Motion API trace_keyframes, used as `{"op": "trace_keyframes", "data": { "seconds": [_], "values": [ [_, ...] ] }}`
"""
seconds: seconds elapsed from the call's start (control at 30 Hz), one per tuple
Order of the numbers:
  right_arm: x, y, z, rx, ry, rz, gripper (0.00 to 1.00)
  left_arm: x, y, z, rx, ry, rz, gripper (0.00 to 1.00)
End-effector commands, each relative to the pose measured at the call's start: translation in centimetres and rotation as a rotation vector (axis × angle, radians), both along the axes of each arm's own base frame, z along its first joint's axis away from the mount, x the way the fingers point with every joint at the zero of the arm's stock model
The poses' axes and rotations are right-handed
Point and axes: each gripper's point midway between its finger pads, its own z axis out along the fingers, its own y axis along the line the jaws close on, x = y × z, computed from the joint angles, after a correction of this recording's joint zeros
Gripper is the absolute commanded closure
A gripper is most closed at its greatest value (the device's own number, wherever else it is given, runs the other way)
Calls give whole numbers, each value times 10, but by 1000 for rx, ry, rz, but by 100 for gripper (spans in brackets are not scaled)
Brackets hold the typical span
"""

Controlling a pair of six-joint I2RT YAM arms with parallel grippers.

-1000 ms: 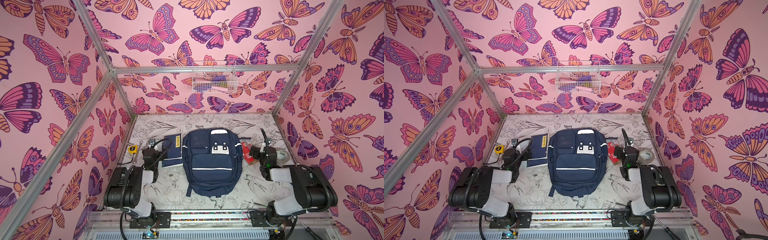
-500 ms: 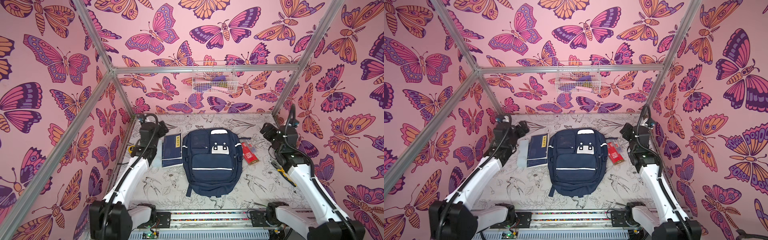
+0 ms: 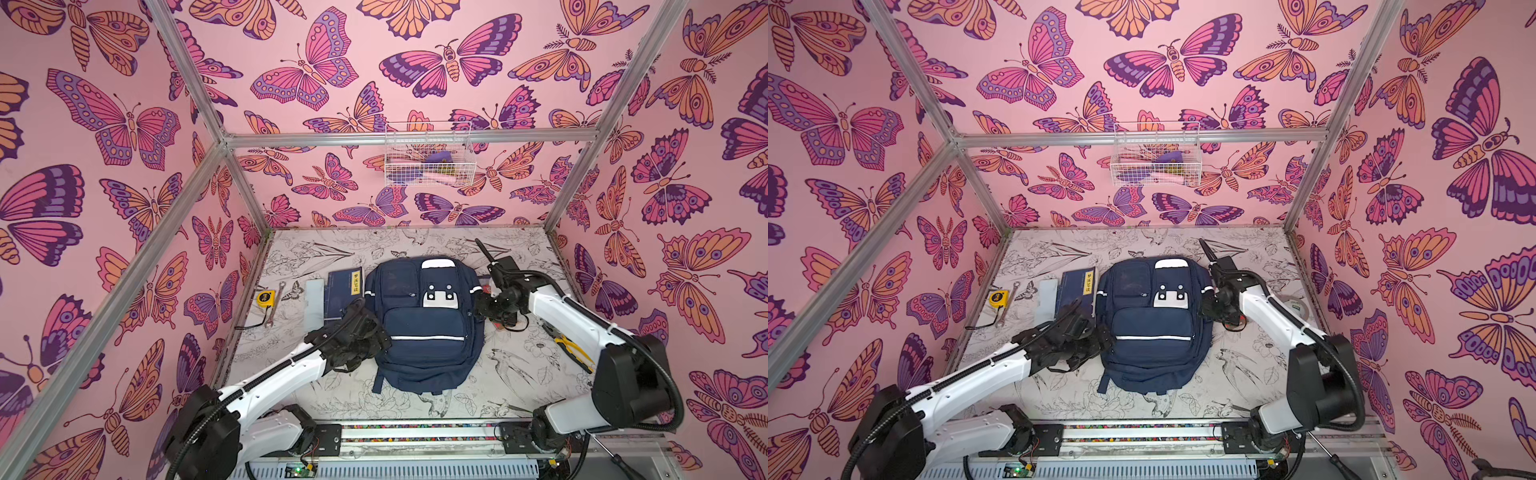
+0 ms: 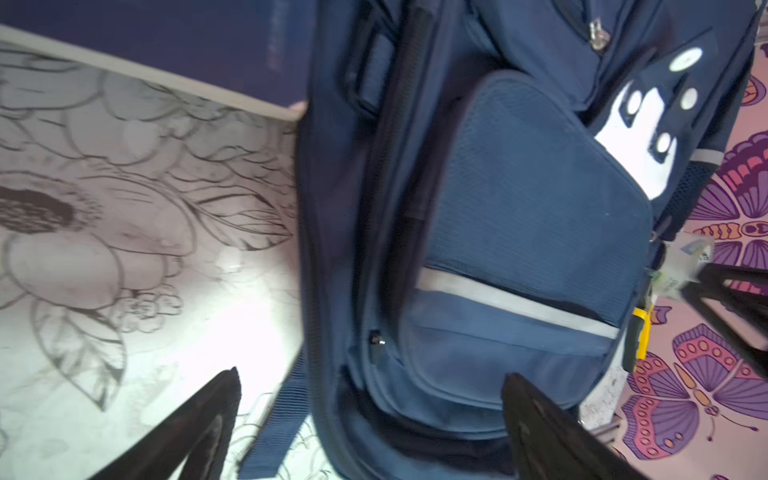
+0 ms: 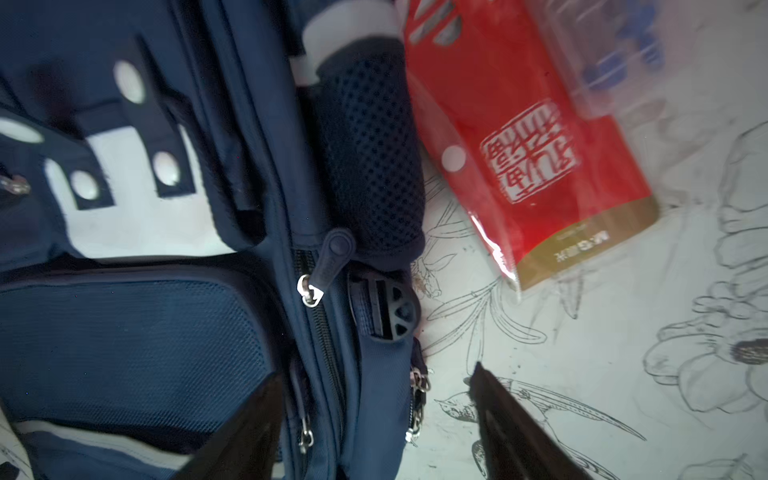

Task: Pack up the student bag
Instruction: 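Reach both grippers to the navy backpack's sides and grasp its edges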

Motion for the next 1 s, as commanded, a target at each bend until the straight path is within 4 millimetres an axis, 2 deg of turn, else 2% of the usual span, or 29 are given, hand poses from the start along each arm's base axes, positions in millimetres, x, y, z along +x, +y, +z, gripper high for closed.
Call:
{"op": "trace_keyframes", "data": {
  "seconds": [0.0,0.1,0.13,0.3,0.33,0.4,0.47,0.5,0.63,0.83,0.87,0.93,0.97],
  "values": [
    [-1,8,-26,0,101,52,34,1,-17,-12,-25,82,-11,4],
    [0,12,-35,18,115,59,39,-2,-20,-27,-22,136,-1,12],
    [-1,16,-36,26,117,66,44,-3,-19,-31,-18,146,7,16],
    [-12,33,-41,9,148,114,79,-6,2,-42,11,158,94,50],
    [-14,36,-41,8,152,115,83,-5,7,-43,15,155,105,56],
    [-16,41,-40,13,147,105,90,-3,17,-43,30,154,122,79],
    [-18,46,-35,19,139,88,95,3,30,-43,48,154,145,97],
    [-18,48,-33,27,133,81,96,5,36,-43,53,158,153,100],
    [-21,60,-20,47,117,72,100,19,55,-34,92,140,166,100],
    [-23,72,-8,101,109,45,100,37,69,-14,190,58,146,100],
    [-23,73,-6,102,107,43,100,38,68,-12,189,51,137,89],
    [-23,68,-2,73,101,32,99,36,61,-5,166,43,99,58],
    [-22,65,3,59,90,29,93,32,57,-4,168,48,72,46]
  ]
}}
